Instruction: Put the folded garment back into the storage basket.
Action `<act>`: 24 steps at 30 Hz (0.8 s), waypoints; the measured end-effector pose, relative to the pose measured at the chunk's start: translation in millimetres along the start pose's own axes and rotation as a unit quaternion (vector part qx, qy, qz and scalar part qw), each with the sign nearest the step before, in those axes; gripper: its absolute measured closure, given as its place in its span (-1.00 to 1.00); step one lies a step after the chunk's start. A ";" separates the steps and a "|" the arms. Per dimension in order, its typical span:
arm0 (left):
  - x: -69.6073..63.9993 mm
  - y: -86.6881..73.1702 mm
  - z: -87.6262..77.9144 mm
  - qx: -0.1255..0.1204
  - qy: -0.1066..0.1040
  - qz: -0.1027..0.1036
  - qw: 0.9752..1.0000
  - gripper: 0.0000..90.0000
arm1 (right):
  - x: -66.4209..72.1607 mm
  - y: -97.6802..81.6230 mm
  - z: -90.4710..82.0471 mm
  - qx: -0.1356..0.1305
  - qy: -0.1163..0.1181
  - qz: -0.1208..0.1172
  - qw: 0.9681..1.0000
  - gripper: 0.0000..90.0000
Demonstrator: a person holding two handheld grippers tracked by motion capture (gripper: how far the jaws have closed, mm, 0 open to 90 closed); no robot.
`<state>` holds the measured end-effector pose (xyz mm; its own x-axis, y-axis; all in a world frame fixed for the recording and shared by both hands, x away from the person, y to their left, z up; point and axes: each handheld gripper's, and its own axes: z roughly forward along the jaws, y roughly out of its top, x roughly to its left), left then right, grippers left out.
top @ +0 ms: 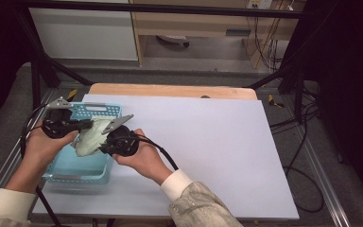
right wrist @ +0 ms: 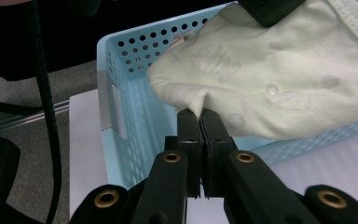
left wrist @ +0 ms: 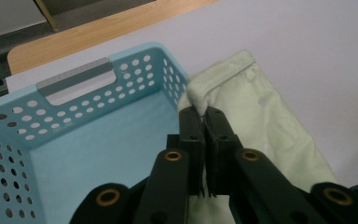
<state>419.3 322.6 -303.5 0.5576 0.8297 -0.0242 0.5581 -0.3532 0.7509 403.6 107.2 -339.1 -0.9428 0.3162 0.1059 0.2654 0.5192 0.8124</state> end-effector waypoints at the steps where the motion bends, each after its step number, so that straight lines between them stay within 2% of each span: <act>1: 0.4 -0.4 -0.1 0.001 0.000 -0.001 1.000 0.94 | 0.0 0.1 0.9 -0.002 0.000 -0.002 1.000 0.97; 9: 3.8 -5.2 0.5 0.004 0.004 -0.008 1.000 0.94 | 1.7 -0.3 7.3 -0.002 0.004 0.004 1.000 0.97; 12: 5.4 -8.2 0.7 0.007 0.007 -0.009 1.000 0.94 | 2.1 -0.5 10.8 -0.001 0.008 -0.003 1.000 0.97; 24: 15.1 -20.0 -1.3 0.022 0.018 -0.019 0.999 0.93 | 4.9 -0.2 30.2 0.007 0.019 0.002 1.000 0.97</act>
<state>415.8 342.8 -318.0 0.5139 0.8574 -0.0274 0.6048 -0.3395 0.7204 405.0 132.6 -356.1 -0.9485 0.2884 0.1309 0.2716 0.5284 0.8044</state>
